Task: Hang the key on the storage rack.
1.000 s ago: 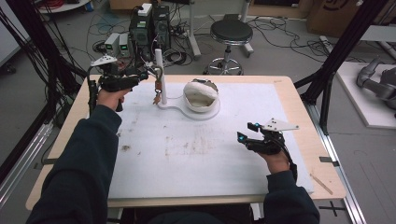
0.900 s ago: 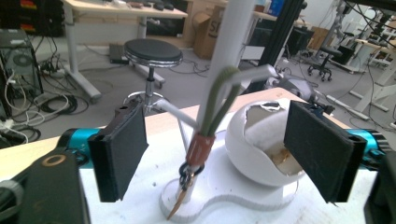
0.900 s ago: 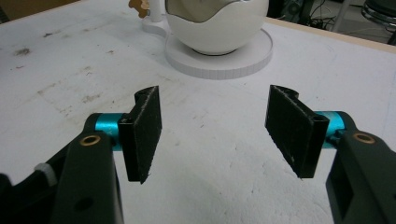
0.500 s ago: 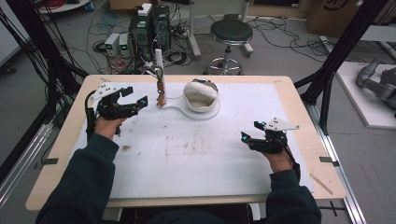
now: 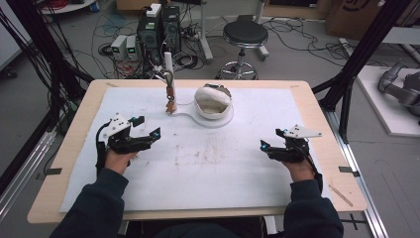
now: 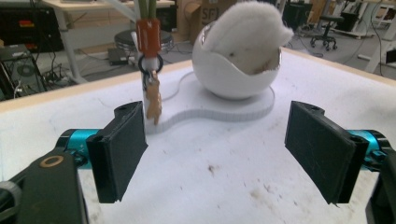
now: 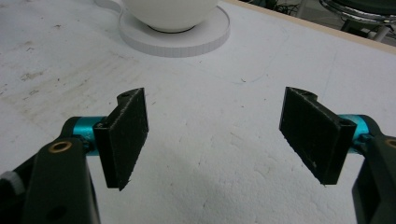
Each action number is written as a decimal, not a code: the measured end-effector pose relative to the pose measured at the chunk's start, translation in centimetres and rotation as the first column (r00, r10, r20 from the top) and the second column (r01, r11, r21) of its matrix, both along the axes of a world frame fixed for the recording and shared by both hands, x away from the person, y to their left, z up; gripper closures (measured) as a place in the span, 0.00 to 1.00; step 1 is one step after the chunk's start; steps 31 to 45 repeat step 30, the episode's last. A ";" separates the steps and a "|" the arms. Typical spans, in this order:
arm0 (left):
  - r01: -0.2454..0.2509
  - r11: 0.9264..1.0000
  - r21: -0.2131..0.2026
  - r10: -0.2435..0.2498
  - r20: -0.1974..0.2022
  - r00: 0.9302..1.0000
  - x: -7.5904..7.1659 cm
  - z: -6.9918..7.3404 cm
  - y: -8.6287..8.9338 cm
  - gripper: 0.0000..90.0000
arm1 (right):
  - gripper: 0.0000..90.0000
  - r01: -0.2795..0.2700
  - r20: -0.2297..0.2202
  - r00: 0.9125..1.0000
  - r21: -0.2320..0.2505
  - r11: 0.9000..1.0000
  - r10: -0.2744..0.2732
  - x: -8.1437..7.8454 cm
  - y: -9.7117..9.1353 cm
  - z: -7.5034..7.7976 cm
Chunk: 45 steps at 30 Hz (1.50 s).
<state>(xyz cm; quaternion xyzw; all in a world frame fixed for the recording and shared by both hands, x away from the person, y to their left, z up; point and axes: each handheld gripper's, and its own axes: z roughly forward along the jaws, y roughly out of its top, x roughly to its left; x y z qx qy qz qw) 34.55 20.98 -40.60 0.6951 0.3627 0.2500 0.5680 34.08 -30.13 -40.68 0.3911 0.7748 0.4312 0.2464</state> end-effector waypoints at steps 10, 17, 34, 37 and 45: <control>0.004 1.000 0.007 -0.003 -0.022 1.000 -1.0 -1.0 0.2 0.23 | 0.27 0.009 -0.007 1.000 -0.017 1.000 -0.009 -0.2 -0.1 0.0; -0.001 1.000 0.009 0.001 -0.031 1.000 -0.9 -1.2 0.3 0.23 | 0.27 0.006 -0.015 1.000 -0.019 1.000 -0.006 -0.1 -0.2 -0.2; -0.014 1.000 0.003 0.014 -0.043 0.999 -0.7 -1.4 0.4 0.23 | 0.27 0.008 -0.021 1.000 -0.009 1.000 -0.008 0.1 -0.3 -0.3; -0.014 1.000 0.003 0.014 -0.043 0.999 -0.7 -1.4 0.4 0.23 | 0.27 0.008 -0.021 1.000 -0.009 1.000 -0.008 0.1 -0.3 -0.3; -0.014 1.000 0.003 0.014 -0.043 0.999 -0.7 -1.4 0.4 0.23 | 0.27 0.008 -0.021 1.000 -0.009 1.000 -0.008 0.1 -0.3 -0.3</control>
